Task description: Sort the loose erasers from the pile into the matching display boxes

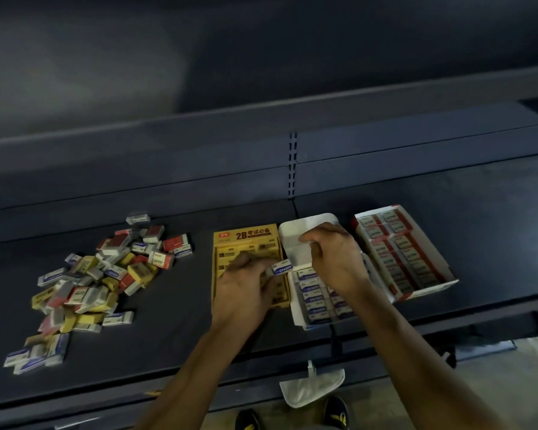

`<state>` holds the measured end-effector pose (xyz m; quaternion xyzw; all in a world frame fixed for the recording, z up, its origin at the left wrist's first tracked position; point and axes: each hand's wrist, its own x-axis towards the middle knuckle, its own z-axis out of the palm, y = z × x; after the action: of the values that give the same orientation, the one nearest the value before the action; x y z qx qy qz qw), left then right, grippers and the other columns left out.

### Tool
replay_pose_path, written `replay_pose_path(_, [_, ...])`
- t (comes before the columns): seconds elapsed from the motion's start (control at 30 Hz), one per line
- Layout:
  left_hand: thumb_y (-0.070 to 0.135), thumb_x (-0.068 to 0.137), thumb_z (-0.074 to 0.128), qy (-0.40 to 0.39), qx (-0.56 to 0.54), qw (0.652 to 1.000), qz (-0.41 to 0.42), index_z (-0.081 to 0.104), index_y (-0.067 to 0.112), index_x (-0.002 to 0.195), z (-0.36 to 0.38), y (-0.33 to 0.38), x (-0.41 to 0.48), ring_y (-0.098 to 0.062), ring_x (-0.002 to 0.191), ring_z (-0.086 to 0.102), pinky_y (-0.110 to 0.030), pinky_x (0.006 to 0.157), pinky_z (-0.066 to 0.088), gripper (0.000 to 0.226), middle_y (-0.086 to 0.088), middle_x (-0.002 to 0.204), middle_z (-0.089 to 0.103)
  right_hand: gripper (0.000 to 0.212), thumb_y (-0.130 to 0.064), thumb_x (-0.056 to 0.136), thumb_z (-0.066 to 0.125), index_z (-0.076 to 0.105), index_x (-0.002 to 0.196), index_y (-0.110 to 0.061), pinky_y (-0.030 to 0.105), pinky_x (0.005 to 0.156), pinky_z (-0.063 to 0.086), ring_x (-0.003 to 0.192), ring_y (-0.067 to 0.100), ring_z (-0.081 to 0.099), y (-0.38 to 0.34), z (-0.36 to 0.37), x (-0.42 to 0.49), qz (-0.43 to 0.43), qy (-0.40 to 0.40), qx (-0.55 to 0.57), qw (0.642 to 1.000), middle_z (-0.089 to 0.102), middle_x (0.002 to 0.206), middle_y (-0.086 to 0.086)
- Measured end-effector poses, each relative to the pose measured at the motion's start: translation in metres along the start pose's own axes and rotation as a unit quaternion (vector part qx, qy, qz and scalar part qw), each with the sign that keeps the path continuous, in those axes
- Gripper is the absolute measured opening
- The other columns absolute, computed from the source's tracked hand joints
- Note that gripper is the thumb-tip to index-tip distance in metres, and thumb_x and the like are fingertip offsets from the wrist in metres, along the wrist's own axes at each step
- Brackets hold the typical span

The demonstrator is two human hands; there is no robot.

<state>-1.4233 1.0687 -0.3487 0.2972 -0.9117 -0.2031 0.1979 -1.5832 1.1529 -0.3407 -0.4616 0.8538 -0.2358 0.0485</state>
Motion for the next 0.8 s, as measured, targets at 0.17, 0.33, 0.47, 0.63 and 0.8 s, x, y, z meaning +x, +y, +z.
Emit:
replay_pose_path(0.17, [0.018, 0.075, 0.075, -0.033, -0.039, 0.997, 0.05, 0.07, 0.019, 0.105, 0.018, 0.028, 0.005, -0.014, 0.079, 0.062, -0.022, 0.073, 0.051, 0.03, 0.0, 0.096, 0.062, 0.034, 0.001, 0.087, 0.051, 0.066, 0.114, -0.013, 0.024, 0.085, 0.047, 0.103, 0.019, 0.061, 0.023, -0.022, -0.013, 0.019, -0.001, 0.017, 1.0, 0.064, 0.116, 0.005])
replay_pose_path(0.33, [0.017, 0.074, 0.075, -0.05, -0.035, 0.995, 0.075, 0.071, 0.021, 0.103, 0.035, 0.05, 0.005, -0.013, 0.079, 0.063, -0.022, 0.074, 0.052, 0.03, 0.003, 0.095, 0.062, 0.033, 0.004, 0.084, 0.056, 0.066, 0.112, -0.009, 0.02, 0.075, 0.044, 0.094, 0.021, 0.064, 0.047, -0.036, -0.026, 0.026, 0.007, 0.026, 0.999, 0.068, 0.109, 0.009])
replay_pose_path(0.47, [0.02, 0.08, 0.071, -0.075, -0.005, 0.996, 0.05, 0.069, 0.019, 0.1, 0.045, 0.063, 0.005, -0.018, 0.083, 0.063, -0.025, 0.075, 0.049, 0.021, -0.001, 0.099, 0.061, 0.028, 0.001, 0.087, 0.052, 0.068, 0.108, -0.009, 0.019, 0.072, 0.045, 0.091, 0.02, 0.065, 0.059, -0.04, -0.03, 0.019, 0.004, 0.039, 0.999, 0.069, 0.107, 0.008])
replay_pose_path(0.63, [0.008, 0.068, 0.077, -0.065, 0.008, 0.997, 0.031, 0.065, 0.012, 0.082, 0.06, 0.065, 0.005, -0.024, 0.064, 0.063, -0.031, 0.056, 0.054, 0.019, -0.007, 0.087, 0.06, 0.024, -0.005, 0.088, 0.054, 0.069, 0.104, -0.013, 0.021, 0.072, 0.048, 0.089, 0.016, 0.065, 0.068, -0.035, -0.031, -0.006, -0.02, 0.039, 0.999, 0.069, 0.103, 0.003])
replay_pose_path(0.8, [0.011, 0.068, 0.079, -0.053, 0.029, 0.998, 0.022, 0.067, 0.01, 0.085, 0.066, 0.065, 0.004, -0.021, 0.064, 0.064, -0.031, 0.056, 0.055, 0.02, -0.009, 0.092, 0.062, 0.019, -0.009, 0.089, 0.055, 0.069, 0.101, -0.014, 0.017, 0.072, 0.045, 0.089, 0.014, 0.064, 0.071, -0.033, -0.031, -0.015, -0.038, 0.045, 0.998, 0.068, 0.102, 0.0])
